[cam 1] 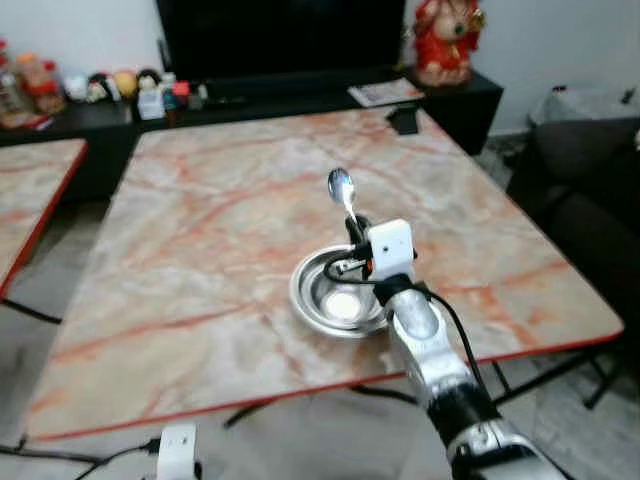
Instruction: Setting the table
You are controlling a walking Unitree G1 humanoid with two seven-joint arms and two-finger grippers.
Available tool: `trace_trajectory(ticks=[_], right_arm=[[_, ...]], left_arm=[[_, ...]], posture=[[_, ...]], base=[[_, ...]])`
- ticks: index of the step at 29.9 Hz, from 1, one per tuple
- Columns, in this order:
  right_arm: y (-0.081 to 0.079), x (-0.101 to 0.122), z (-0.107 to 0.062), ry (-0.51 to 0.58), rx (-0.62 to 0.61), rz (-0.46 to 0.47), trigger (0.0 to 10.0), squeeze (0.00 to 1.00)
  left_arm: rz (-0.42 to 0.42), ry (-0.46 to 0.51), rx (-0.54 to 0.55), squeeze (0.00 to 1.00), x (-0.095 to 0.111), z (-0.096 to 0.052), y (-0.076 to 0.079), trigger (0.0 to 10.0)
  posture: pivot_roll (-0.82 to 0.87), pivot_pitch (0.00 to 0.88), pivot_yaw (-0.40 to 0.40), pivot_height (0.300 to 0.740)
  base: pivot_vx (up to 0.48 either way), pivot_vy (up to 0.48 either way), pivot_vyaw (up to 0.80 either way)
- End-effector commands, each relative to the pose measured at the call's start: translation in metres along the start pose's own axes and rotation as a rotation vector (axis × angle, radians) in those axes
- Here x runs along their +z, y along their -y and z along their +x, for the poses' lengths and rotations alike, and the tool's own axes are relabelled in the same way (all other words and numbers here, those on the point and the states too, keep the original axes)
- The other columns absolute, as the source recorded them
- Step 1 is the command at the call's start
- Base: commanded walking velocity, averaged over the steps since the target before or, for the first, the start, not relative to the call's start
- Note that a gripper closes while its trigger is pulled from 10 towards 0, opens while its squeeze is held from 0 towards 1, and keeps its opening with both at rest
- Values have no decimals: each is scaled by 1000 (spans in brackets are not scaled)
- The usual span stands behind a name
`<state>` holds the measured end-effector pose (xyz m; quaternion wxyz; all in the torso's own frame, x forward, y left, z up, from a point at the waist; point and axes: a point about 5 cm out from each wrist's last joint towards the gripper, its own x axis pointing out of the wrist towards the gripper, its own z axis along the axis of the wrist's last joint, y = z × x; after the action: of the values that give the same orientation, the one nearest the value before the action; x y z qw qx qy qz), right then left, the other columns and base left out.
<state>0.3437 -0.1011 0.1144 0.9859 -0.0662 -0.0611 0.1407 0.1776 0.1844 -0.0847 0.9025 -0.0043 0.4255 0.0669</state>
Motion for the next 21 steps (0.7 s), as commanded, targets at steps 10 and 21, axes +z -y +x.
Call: trace_trajectory(ticks=[10, 21], right_arm=[[-6, 8, -4, 31, 0, 13, 10000, 0], [14, -13, -23, -102, -94, -31, 10000, 0]], left_arm=[[-13, 23, 25, 0, 2, 0, -13, 10000], [0, 14, 21, 0, 0, -1, -16, 10000]], posture=[[-46, 0, 20, 740], [-60, 0, 31, 740]], base=[[0, -54, 0], [0, 0, 0]])
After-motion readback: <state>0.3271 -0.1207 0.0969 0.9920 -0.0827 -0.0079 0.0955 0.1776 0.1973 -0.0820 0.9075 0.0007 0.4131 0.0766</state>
